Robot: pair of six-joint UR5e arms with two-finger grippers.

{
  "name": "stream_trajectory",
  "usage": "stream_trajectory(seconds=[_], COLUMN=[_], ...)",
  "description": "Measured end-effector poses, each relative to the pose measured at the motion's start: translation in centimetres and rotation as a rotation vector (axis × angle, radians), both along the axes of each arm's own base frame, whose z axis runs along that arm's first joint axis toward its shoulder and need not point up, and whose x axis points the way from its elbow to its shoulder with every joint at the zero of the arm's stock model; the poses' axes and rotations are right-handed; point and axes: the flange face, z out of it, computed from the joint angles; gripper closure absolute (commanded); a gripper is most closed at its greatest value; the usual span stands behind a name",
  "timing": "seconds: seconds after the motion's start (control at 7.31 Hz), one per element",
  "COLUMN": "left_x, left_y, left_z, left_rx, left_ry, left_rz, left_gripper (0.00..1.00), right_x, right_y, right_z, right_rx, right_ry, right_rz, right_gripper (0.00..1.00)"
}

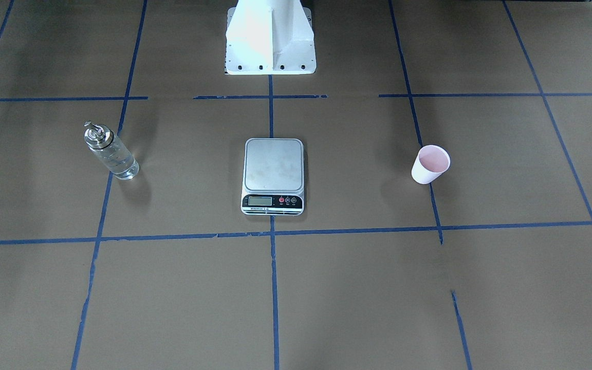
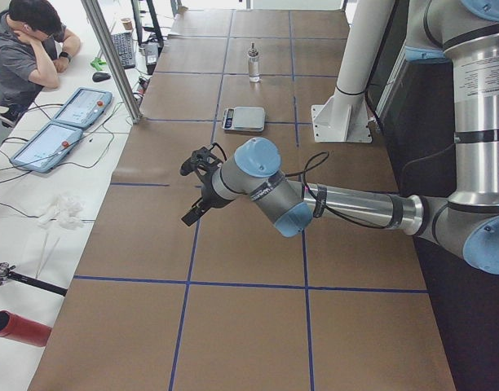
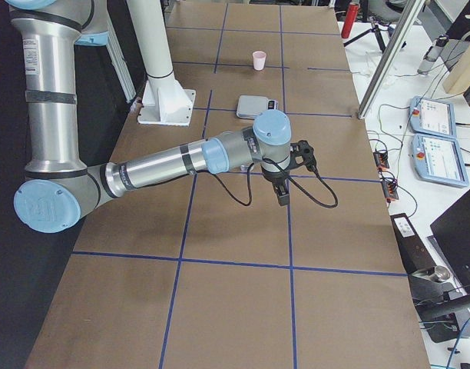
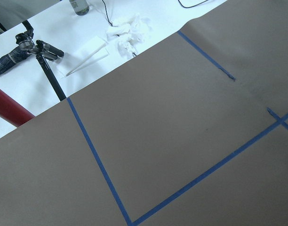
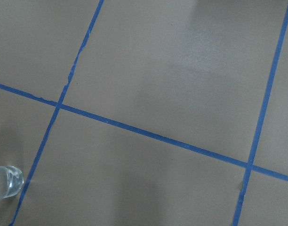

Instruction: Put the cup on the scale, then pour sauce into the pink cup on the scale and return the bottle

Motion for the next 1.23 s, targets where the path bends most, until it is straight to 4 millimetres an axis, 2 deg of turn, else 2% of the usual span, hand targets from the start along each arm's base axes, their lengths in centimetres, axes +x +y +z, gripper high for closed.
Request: stream_trajectory(seconds=[0.14,0.27,0.41,0.55,0.82,1.1,1.23], left_x=[0.2,1.5,3.6,6.2,13.6,21.5,25.1], left_y=[-0.2,-0.1,0.0,-0.2,-0.8,-0.7,-0.3], left_z=[-1.0,-2.1,-3.0,-3.8,-5.5,-6.6,-7.2], left_rx=[0.004,0.017,-0.002,-0.059,-0.181,-0.292,-0.361], left_ry=[0.036,0.087,0.149,0.196,0.213,0.241,0.269], left_rz=[0.0,0.061,0.137,0.156,0.053,-0.042,-0.074], left_gripper=[0.0,0.0,0.0,0.0,0.02,0.33,0.43], right_x=[0.1,0.1,0.2,0.2,0.2,0.2,0.2], right_y=[0.3,0.6,0.8,0.9,1.1,1.2,1.2], right_z=[0.5,0.8,0.9,1.0,1.2,1.3,1.3], right_rx=[0.004,0.016,0.029,0.036,0.036,0.036,0.036], right_ry=[-0.002,-0.004,-0.005,-0.006,-0.006,-0.005,-0.006], right_rz=[0.004,0.006,0.008,0.009,0.009,0.008,0.008], right_gripper=[0.0,0.0,0.0,0.0,0.0,0.0,0.0])
